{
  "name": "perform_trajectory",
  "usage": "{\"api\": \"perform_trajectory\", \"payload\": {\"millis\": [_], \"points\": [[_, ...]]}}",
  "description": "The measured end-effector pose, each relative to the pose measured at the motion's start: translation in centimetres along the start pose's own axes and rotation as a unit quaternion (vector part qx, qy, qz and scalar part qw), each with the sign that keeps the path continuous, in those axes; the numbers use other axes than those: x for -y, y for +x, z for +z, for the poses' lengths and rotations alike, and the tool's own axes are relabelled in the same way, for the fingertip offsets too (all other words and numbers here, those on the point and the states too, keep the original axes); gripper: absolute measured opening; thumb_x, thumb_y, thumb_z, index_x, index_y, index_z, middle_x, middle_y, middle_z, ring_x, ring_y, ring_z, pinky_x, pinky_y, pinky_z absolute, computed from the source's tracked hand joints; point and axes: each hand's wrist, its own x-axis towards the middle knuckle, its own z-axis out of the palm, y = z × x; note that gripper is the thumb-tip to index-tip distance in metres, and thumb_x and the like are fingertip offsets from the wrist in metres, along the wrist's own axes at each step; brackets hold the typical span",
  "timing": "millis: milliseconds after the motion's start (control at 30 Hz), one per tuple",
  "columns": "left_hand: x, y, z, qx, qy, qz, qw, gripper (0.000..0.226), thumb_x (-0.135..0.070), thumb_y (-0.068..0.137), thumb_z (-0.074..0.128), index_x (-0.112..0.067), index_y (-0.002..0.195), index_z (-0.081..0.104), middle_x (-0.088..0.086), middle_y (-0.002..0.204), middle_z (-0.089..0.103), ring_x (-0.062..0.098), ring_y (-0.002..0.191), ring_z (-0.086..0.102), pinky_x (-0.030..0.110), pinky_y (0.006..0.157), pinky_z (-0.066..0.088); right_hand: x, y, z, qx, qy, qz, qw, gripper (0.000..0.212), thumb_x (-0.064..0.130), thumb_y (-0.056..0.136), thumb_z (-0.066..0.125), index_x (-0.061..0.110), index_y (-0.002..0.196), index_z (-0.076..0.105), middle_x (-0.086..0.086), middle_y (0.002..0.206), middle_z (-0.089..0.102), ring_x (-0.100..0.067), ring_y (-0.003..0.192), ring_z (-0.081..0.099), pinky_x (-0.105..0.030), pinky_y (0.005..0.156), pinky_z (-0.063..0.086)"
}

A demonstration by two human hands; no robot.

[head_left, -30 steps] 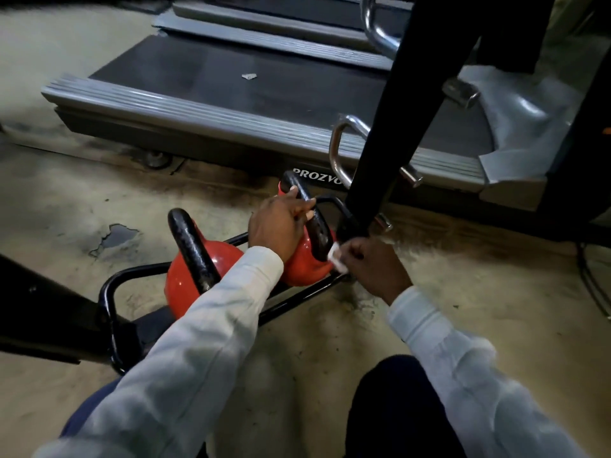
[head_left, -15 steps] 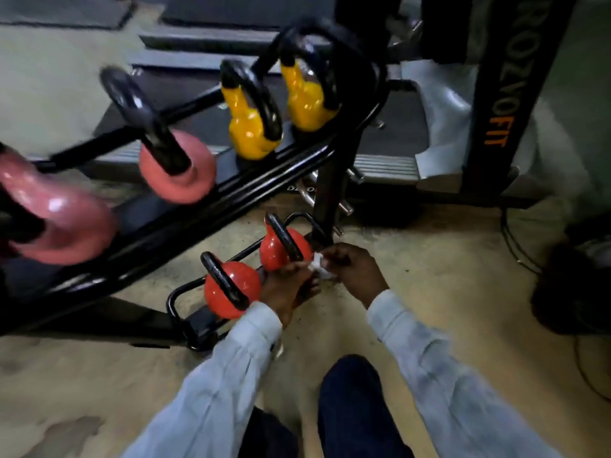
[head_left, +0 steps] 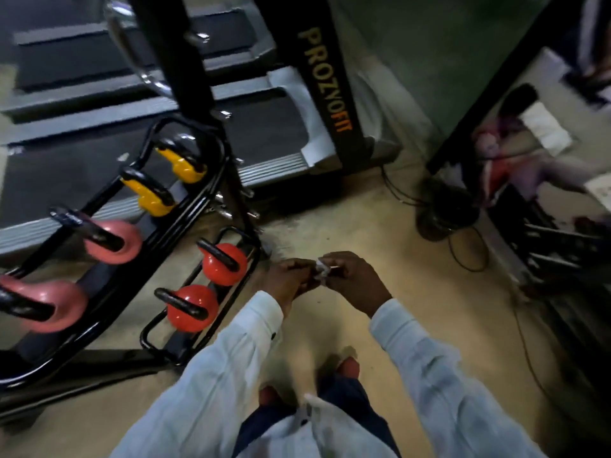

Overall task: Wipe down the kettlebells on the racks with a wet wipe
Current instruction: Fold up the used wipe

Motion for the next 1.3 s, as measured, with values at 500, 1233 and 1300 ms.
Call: {"api": "perform_trajectory", "payload": {"millis": [500,1233,1300], "points": [[1.6,2.6,26.1,0.201,0.203,0.016,0.958,0.011,0.001,0.086,0.067,0.004,0.096,0.070,0.017,0.088,0.071,0.023,0.082,0.069,0.026,0.075,0.058,-8.5,-7.8,-22.6,-0.222,0.144,0.071,0.962,0.018,0.009,0.071,0.083,0.021,0.071,0.069,-0.004,0.083,0.074,-0.019,0.075,0.068,-0.041,0.074,0.058],[-1.6,29.0,52.9,0.155,0.277,0.021,0.948,0.039,0.007,0.080,0.071,-0.006,0.113,0.055,0.013,0.095,0.065,0.023,0.088,0.066,0.030,0.073,0.059,-24.3,12.2,-46.6,-0.245,0.142,0.166,0.945,0.024,0.023,0.085,0.069,0.033,0.107,0.072,0.002,0.100,0.073,-0.015,0.095,0.070,-0.043,0.088,0.058],[-2.7,32.4,55.0,0.155,0.269,0.013,0.950,0.032,0.010,0.083,0.067,-0.008,0.106,0.054,0.010,0.088,0.061,0.021,0.080,0.063,0.027,0.068,0.057,-26.0,15.6,-48.9,-0.229,0.144,0.186,0.945,0.018,0.029,0.081,0.070,0.030,0.099,0.074,0.005,0.097,0.075,-0.014,0.094,0.070,-0.046,0.088,0.058]]}}
